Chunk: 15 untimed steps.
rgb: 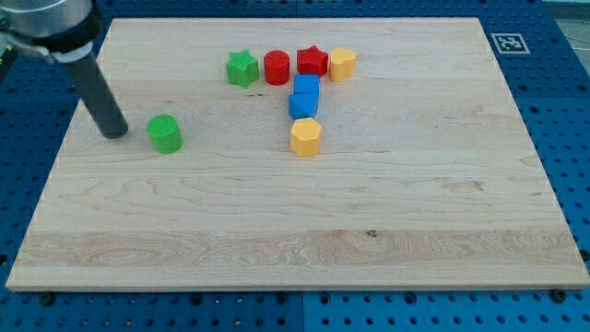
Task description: Slide the green circle below the hexagon
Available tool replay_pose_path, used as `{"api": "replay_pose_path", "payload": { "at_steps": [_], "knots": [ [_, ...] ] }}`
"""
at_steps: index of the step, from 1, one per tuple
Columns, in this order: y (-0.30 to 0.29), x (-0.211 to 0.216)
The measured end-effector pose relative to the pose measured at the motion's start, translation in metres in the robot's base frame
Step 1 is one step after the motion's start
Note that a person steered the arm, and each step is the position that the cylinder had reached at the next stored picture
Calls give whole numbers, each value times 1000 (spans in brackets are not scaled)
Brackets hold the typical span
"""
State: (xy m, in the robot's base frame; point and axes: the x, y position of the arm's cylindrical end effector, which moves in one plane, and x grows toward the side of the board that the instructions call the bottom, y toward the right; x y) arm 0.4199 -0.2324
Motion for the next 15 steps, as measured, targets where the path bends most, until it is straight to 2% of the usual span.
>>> {"api": "replay_pose_path", "payload": {
  "at_steps": [1,3,5,6,9,11,12,13,15],
  "knots": [
    [48,6],
    [125,48],
    [124,82],
    [153,90],
    [203,87],
    [195,95],
    [218,127],
    [272,116],
    [310,111]
  ]
}}
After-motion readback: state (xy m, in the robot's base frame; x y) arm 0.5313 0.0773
